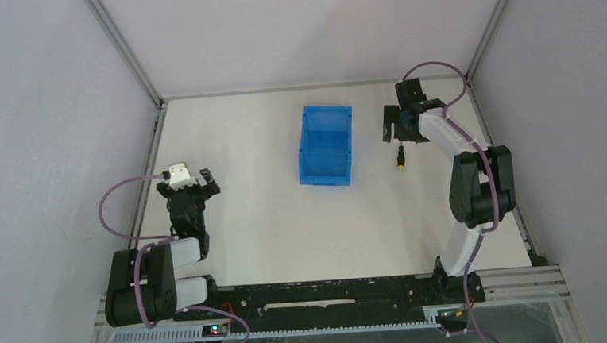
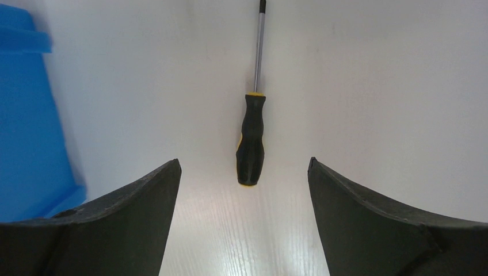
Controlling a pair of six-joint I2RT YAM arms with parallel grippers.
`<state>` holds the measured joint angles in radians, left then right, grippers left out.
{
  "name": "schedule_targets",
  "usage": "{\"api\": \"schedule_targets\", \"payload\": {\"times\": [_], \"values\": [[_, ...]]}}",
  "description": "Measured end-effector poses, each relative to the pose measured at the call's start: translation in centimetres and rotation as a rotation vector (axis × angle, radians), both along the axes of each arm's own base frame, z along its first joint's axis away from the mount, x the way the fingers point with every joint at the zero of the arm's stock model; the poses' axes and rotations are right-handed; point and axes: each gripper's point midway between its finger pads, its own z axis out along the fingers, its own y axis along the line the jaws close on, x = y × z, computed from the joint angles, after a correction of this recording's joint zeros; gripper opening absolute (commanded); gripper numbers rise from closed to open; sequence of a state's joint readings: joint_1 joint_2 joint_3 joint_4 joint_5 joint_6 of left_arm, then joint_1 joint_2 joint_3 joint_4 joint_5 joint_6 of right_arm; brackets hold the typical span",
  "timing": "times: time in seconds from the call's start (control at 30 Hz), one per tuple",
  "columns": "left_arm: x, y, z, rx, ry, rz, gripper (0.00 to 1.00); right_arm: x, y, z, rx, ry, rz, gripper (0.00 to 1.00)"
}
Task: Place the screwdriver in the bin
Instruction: Pick up the screwdriver from the center of the board.
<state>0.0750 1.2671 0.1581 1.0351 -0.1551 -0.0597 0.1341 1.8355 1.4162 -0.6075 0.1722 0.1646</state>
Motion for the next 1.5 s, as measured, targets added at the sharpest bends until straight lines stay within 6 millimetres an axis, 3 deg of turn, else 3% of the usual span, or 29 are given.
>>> {"api": "schedule_targets", "payload": {"times": [0.2,0.53,0.67,0.83,0.97,1.2,1.5], "values": [[0.0,0.0,0.0,0.000,0.000,0.000,1.00,-0.4,-0.1,-4.0,-0.006,0.094,-0.003,0.79],[0.0,0.0,0.0,0.000,0.000,0.000,1.00,-0.9,-0.6,-7.2,0.017,0.169,-0.024,0.60],[0.0,0.0,0.0,0.000,0.000,0.000,1.00,-0.7,-0.2,-7.3,0.057,0.165,-0.025,0.32],[0.0,0.0,0.0,0.000,0.000,0.000,1.00,-0.6,0.0,-7.3,0.077,0.164,-0.022,0.20],[0.0,0.0,0.0,0.000,0.000,0.000,1.00,-0.6,0.0,-7.2,0.083,0.162,-0.025,0.17],[0.0,0.0,0.0,0.000,0.000,0.000,1.00,-1.4,-0.2,-5.7,0.078,0.158,-0.028,0.14],[0.0,0.0,0.0,0.000,0.000,0.000,1.00,-1.9,0.1,1.7,0.074,0.032,-0.015,0.13]]}}
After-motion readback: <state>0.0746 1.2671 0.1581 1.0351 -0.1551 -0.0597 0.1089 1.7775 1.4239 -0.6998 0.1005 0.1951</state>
